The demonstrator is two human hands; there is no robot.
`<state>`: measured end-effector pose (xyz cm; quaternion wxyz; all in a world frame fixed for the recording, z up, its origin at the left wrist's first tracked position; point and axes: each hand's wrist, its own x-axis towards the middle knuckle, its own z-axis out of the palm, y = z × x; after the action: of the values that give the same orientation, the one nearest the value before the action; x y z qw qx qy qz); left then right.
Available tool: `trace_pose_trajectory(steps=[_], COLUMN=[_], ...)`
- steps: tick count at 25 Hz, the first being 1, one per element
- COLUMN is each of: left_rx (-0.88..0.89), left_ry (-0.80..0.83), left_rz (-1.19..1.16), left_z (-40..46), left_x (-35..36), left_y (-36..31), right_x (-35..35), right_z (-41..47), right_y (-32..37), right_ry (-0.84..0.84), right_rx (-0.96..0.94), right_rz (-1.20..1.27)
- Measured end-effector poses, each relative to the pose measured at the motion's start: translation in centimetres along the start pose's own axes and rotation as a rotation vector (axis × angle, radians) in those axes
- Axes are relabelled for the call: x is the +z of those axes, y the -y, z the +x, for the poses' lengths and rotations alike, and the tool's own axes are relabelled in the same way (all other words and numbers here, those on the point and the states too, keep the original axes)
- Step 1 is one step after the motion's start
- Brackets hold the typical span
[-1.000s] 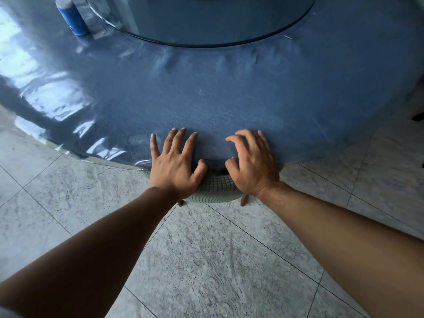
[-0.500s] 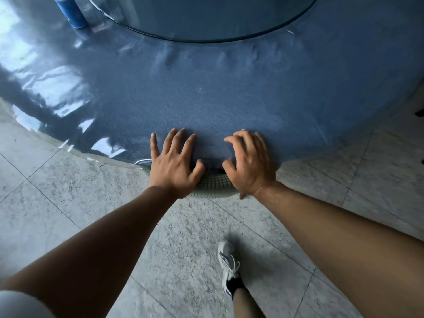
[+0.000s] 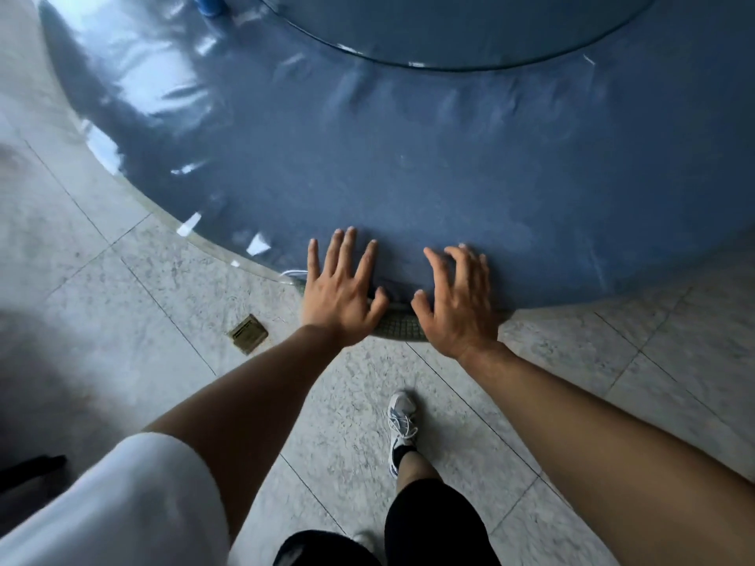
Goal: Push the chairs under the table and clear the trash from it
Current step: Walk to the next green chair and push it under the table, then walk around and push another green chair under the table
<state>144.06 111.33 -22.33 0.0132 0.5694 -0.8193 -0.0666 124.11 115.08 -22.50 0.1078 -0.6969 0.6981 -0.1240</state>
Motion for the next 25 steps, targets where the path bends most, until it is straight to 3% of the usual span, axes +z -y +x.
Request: trace_pose_trajectory(steps=[7, 9, 18, 25], left_rx=[-0.225, -0.351, -0.786, -0.998], left_ry=[0.037, 0.018, 0.091, 0.089], left_rz=[-0.066, -0.132, -0.249, -0.321], left_z=[-3.1, -5.3, -18.8, -28.2], left_x=[-0.6, -0.8, -4.0, -8.3], left_y=[1.9, 4.7, 22.3, 31.5], right_x=[-0.5, -0.2, 4.4, 6.7], right_z=[0.6, 1.2, 2.9, 3.0], right_y=[2.1, 5.0, 27.1, 41.6], right_ry=[0.130, 0.154, 0.435, 0.544], right_rx=[0.015, -0.068, -0.498, -0.564], right_rz=[-0.023, -0.036, -0.164, -0.300])
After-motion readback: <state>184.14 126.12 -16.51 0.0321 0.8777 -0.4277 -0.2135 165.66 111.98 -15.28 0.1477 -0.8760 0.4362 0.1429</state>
